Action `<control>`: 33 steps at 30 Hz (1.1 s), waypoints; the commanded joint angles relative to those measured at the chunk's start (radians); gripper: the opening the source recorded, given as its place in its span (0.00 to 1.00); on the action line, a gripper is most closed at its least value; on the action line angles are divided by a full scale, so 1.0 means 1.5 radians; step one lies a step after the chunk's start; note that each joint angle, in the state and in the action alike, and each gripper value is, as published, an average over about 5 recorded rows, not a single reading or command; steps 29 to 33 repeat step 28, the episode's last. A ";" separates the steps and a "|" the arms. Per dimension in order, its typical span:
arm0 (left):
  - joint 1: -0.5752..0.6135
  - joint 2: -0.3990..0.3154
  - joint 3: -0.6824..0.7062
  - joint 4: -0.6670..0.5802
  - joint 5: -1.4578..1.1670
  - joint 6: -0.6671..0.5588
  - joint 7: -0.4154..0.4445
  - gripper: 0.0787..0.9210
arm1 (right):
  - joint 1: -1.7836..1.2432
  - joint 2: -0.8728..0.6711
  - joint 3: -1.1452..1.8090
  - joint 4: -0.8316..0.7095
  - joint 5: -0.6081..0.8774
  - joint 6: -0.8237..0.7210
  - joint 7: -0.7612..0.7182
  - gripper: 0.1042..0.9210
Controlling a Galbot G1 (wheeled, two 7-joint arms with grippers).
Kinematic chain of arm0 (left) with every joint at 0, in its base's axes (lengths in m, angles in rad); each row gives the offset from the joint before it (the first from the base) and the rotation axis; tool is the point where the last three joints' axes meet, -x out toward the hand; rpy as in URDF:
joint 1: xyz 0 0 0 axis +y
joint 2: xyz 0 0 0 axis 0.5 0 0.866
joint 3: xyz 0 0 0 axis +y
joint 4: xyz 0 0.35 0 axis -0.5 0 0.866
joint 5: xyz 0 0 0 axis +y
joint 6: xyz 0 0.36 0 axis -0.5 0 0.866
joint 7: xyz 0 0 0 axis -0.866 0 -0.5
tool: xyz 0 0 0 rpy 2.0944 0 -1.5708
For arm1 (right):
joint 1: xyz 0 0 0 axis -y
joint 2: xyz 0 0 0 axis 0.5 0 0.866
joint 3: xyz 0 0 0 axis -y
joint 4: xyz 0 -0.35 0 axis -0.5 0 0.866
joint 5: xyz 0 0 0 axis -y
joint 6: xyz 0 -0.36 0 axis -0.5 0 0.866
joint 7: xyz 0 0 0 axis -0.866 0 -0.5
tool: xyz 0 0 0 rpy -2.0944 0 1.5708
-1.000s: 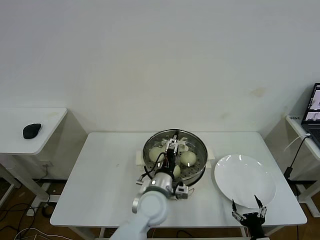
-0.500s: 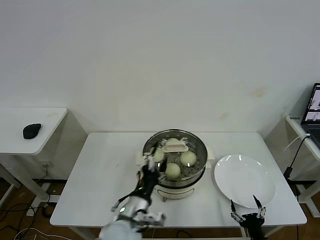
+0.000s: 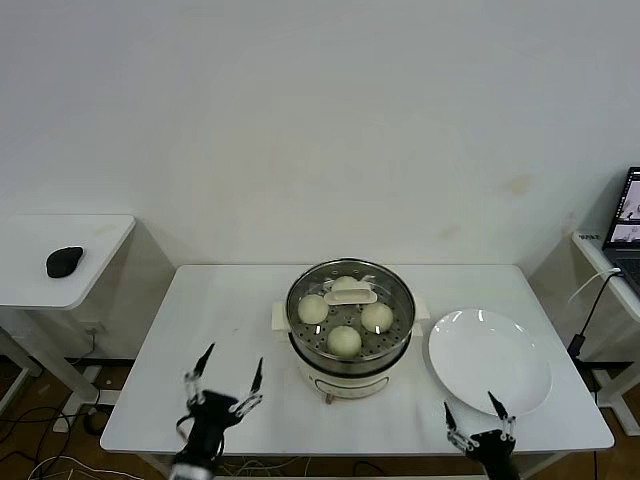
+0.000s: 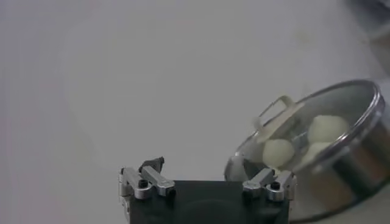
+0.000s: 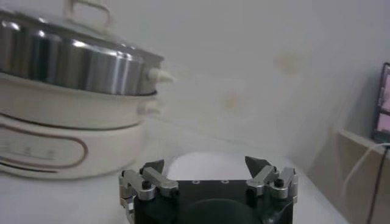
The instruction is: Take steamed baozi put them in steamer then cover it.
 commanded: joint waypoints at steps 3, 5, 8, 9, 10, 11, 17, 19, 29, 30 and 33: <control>0.141 -0.026 -0.071 0.046 -0.316 -0.131 -0.029 0.88 | -0.054 -0.055 -0.056 0.018 0.080 0.011 0.001 0.88; 0.145 -0.027 -0.069 0.049 -0.317 -0.122 -0.021 0.88 | -0.059 -0.057 -0.057 0.024 0.081 0.010 0.002 0.88; 0.151 -0.034 -0.062 0.055 -0.317 -0.114 -0.016 0.88 | -0.065 -0.059 -0.057 0.030 0.083 0.007 0.002 0.88; 0.152 -0.037 -0.059 0.058 -0.316 -0.112 -0.016 0.88 | -0.066 -0.059 -0.058 0.031 0.083 0.006 0.002 0.88; 0.152 -0.039 -0.056 0.061 -0.313 -0.112 -0.014 0.88 | -0.067 -0.060 -0.058 0.032 0.083 0.004 0.002 0.88; 0.152 -0.042 -0.053 0.064 -0.308 -0.111 -0.013 0.88 | -0.068 -0.060 -0.059 0.033 0.084 0.002 0.002 0.88; 0.143 -0.061 -0.048 0.090 -0.273 -0.101 -0.004 0.88 | -0.067 -0.061 -0.063 0.038 0.091 -0.017 0.002 0.88; 0.141 -0.063 -0.048 0.094 -0.267 -0.098 -0.002 0.88 | -0.068 -0.063 -0.065 0.039 0.087 -0.025 0.002 0.88; 0.138 -0.066 -0.053 0.101 -0.256 -0.090 -0.001 0.88 | -0.071 -0.069 -0.068 0.039 0.077 -0.050 0.015 0.88; 0.138 -0.066 -0.053 0.101 -0.256 -0.090 -0.001 0.88 | -0.071 -0.069 -0.068 0.039 0.077 -0.050 0.015 0.88; 0.138 -0.066 -0.053 0.101 -0.256 -0.090 -0.001 0.88 | -0.071 -0.069 -0.068 0.039 0.077 -0.050 0.015 0.88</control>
